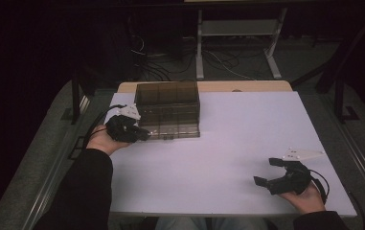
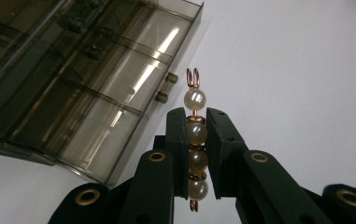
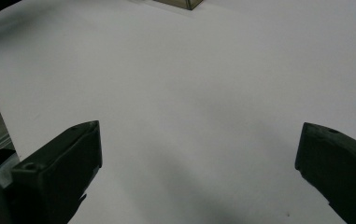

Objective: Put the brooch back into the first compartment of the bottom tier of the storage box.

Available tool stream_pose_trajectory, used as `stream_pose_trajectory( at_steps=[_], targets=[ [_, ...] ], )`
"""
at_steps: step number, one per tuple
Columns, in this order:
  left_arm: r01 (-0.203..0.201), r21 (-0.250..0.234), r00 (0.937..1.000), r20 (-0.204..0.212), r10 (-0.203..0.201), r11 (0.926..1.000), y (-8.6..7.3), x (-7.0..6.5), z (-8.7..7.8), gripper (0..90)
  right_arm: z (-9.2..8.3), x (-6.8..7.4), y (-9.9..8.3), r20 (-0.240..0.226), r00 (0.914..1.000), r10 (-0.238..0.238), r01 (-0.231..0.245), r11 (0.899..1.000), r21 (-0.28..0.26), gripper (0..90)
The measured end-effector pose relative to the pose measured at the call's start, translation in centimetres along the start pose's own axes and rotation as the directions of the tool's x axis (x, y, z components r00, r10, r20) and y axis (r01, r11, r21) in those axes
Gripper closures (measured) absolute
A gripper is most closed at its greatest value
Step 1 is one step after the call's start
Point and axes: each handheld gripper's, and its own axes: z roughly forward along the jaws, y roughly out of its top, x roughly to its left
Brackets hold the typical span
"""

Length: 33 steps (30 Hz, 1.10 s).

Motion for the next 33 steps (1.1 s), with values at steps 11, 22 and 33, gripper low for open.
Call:
stream_pose_trajectory(
  at_steps=[11, 22, 33],
  targets=[
    [0.023, -0.022, 0.9997, -0.013, -0.023, 0.9995, 0.7, 1.3, -0.3, 78.6, -0.1, -0.1, -0.1, 0.002, 1.0000, 0.003, -0.003, 1.000, -0.001, 0.2],
    [0.056, -0.055, 0.9978, -0.031, -0.058, 0.9969, 0.7, 2.7, -0.5, 78.6, -0.1, -0.1, -0.1, 0.006, 1.0000, 0.003, -0.003, 1.000, 0.005, 0.2],
    [0.089, -0.080, 0.9950, -0.037, -0.092, 0.9928, 0.4, 4.2, 0.1, 78.6, 0.0, -0.2, -0.1, 0.008, 1.0000, 0.000, 0.000, 1.000, 0.009, 0.2]
  ],
)
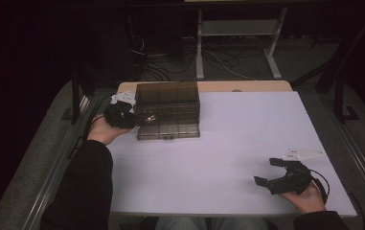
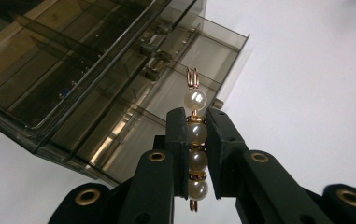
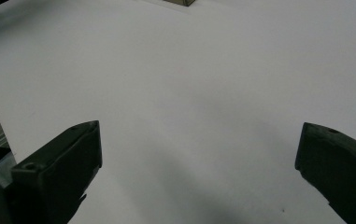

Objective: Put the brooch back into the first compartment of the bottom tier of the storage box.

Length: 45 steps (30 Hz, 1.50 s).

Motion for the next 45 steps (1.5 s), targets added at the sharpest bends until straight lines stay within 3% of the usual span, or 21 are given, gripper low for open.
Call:
stream_pose_trajectory(
  at_steps=[8, 16, 27, 45],
  targets=[
    [0.016, -0.016, 0.9998, -0.008, -0.016, 0.9997, -0.2, 0.8, 0.7, 78.6, 0.0, -0.2, 0.0, 0.005, 1.0000, 0.003, -0.003, 1.000, 0.002, 0.2],
    [0.003, -0.008, 0.9997, -0.026, -0.004, 1.0000, -0.5, 1.5, 1.4, 78.6, 0.0, -0.3, -0.1, 0.005, 1.0000, 0.006, -0.006, 1.000, 0.005, 0.2],
    [0.010, -0.021, 0.9998, -0.017, -0.010, 0.9997, -1.0, 2.1, 2.8, 78.6, 0.0, -0.4, -0.1, 0.007, 1.0000, 0.006, -0.006, 1.000, 0.009, 0.2],
    [0.029, 0.002, 0.9993, -0.023, -0.029, 0.9996, -1.9, 3.0, 4.5, 78.5, 0.0, -0.4, -0.2, 0.005, 1.0000, 0.002, -0.002, 1.000, 0.015, 0.2]
  ],
)
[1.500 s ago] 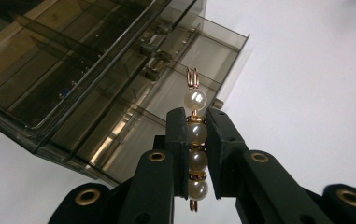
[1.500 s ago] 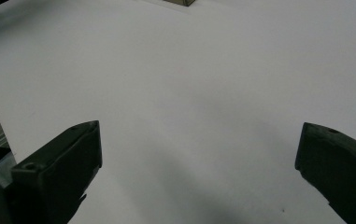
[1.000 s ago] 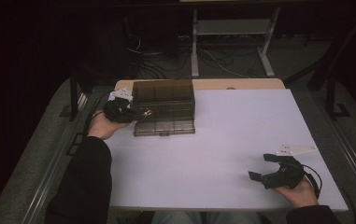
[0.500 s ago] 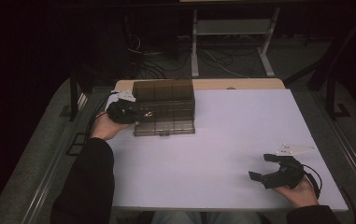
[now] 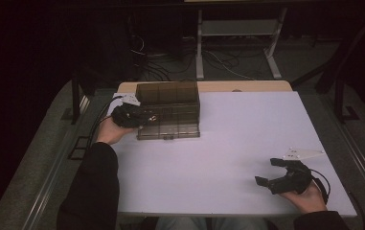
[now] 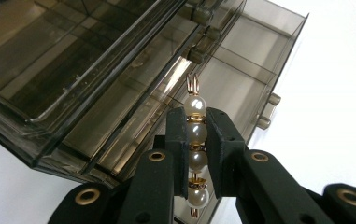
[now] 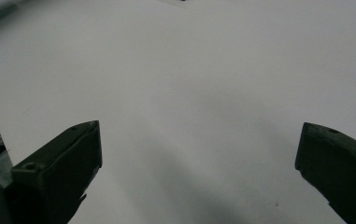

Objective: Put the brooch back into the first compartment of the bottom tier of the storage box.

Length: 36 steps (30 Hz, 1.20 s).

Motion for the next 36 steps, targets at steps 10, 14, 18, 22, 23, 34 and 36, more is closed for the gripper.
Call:
stream_pose_trajectory(
  at_steps=[10, 14, 18, 22, 23, 34, 36],
  targets=[
    [0.022, 0.003, 0.9997, -0.004, -0.022, 0.9998, -0.9, 0.6, 0.9, 78.4, 0.0, 0.0, 0.0, -0.001, 1.0000, 0.000, 0.000, 1.000, -0.001, 0.2],
    [0.021, 0.010, 0.9998, -0.005, -0.021, 0.9997, -1.3, 0.7, 1.2, 78.4, 0.0, 0.0, 0.0, -0.001, 1.0000, 0.000, 0.000, 1.000, 0.001, 0.2],
    [0.030, 0.019, 0.9996, -0.001, -0.030, 0.9994, -1.7, 0.9, 1.5, 78.3, 0.0, 0.0, 0.0, 0.000, 1.0000, 0.000, 0.000, 1.000, 0.003, 0.2],
    [0.034, 0.018, 0.9994, 0.000, -0.034, 0.9993, -1.8, 0.9, 1.8, 78.4, 0.0, 0.0, 0.0, 0.000, 1.0000, -0.003, 0.003, 1.000, 0.003, 0.2],
    [0.034, 0.017, 0.9994, 0.000, -0.034, 0.9993, -1.8, 0.8, 1.9, 78.3, 0.0, 0.0, 0.0, 0.000, 1.0000, -0.003, 0.003, 1.000, 0.004, 0.2],
    [0.039, 0.038, 0.9992, 0.003, -0.039, 0.9985, -2.0, 0.8, 2.6, 78.0, 0.1, 0.1, -0.1, 0.000, 1.0000, -0.008, 0.008, 1.000, 0.006, 0.2],
    [0.042, 0.039, 0.9991, 0.002, -0.042, 0.9984, -2.0, 0.7, 2.8, 77.9, 0.1, 0.1, -0.1, -0.001, 1.0000, -0.008, 0.008, 1.000, 0.005, 0.2]
  ],
)
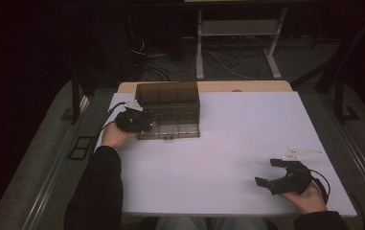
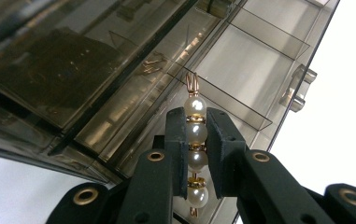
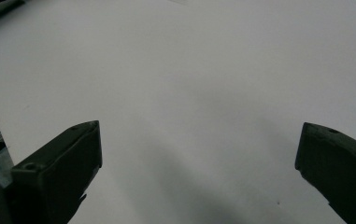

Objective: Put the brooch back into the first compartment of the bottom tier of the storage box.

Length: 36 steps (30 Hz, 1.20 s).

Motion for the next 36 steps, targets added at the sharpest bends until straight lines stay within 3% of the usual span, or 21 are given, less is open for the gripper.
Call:
stream_pose_trajectory(
  at_steps=[14, 21, 23, 25, 32, 36],
  targets=[
    [0.012, 0.014, 0.9998, 0.014, -0.012, 0.9998, 0.0, 0.0, 0.0, 72.9, 0.0, 0.1, 0.0, 0.002, 1.0000, 0.003, -0.003, 1.000, 0.002, 0.2],
    [0.028, -0.007, 0.9993, 0.023, -0.028, 0.9996, 0.1, -0.2, -0.6, 65.2, 0.0, 0.2, 0.0, 0.002, 1.0000, 0.003, -0.003, 1.000, 0.003, 0.2],
    [0.034, -0.021, 0.9994, 0.007, -0.034, 0.9992, 0.1, -0.4, -1.0, 62.2, 0.0, 0.2, 0.0, 0.002, 1.0000, 0.003, -0.003, 1.000, 0.002, 0.2],
    [0.057, -0.031, 0.9982, 0.017, -0.057, 0.9979, 0.2, -0.4, -1.3, 61.1, 0.0, 0.2, 0.0, 0.002, 1.0000, 0.003, -0.003, 1.000, 0.002, 0.2],
    [0.077, -0.050, 0.9964, 0.039, -0.075, 0.9958, 0.5, -0.9, -2.4, 51.6, -0.1, 0.2, 0.0, 0.001, 1.0000, 0.004, -0.004, 1.000, -0.002, 0.2],
    [0.112, -0.063, 0.9922, 0.063, -0.108, 0.9917, 1.0, -1.3, -3.1, 44.5, -0.1, 0.3, 0.0, 0.000, 1.0000, 0.005, -0.005, 1.000, -0.004, 0.2]
  ],
)
